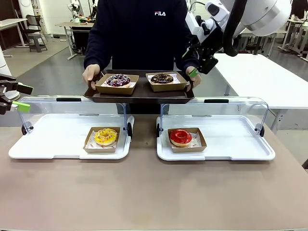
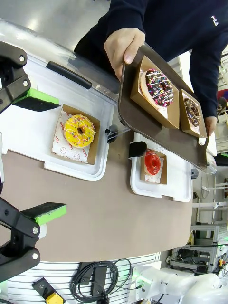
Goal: Provide the desired donut to the person.
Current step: Place the picked Paper togo box onto the Handle tray extended by the person.
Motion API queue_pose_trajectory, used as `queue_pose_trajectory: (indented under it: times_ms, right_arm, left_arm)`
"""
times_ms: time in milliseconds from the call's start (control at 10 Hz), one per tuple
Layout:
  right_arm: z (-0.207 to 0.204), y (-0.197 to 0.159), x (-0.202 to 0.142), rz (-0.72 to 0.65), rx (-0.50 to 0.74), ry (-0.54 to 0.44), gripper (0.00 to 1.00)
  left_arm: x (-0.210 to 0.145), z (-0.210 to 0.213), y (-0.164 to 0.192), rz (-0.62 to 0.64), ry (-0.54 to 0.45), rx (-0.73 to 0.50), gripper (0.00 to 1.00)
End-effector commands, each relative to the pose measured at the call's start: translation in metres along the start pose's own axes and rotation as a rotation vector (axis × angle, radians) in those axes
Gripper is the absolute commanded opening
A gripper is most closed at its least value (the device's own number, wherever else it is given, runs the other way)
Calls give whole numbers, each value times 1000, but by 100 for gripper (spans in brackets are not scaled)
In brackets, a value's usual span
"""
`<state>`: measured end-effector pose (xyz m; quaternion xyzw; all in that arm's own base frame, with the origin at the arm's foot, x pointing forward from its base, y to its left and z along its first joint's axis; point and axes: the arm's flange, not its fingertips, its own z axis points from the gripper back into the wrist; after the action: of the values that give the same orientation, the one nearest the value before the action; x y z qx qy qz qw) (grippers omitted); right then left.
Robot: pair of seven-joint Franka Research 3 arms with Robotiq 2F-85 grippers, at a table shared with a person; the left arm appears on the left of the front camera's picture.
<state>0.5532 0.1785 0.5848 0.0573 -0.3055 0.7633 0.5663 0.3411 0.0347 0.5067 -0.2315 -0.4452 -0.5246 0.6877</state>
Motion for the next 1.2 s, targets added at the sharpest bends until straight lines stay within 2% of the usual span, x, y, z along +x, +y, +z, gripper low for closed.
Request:
queue_pose_trajectory:
  times_ms: [0, 900, 1000, 1100]
  right_arm:
    - [0, 6, 9, 19, -20, -31, 100]
    - [3, 0, 12, 14, -4, -11, 100]
    - [28, 22, 10, 9, -48, -86, 100]
    - [52, 47, 12, 17, -99, -113, 100]
  left_arm:
    - [-1, 0, 0, -6, -14, -3, 100]
    - [-1, 0, 0, -6, -14, -3, 100]
    - [-1, 0, 0, -6, -14, -3, 100]
    - [-1, 0, 0, -6, -14, -3, 100]
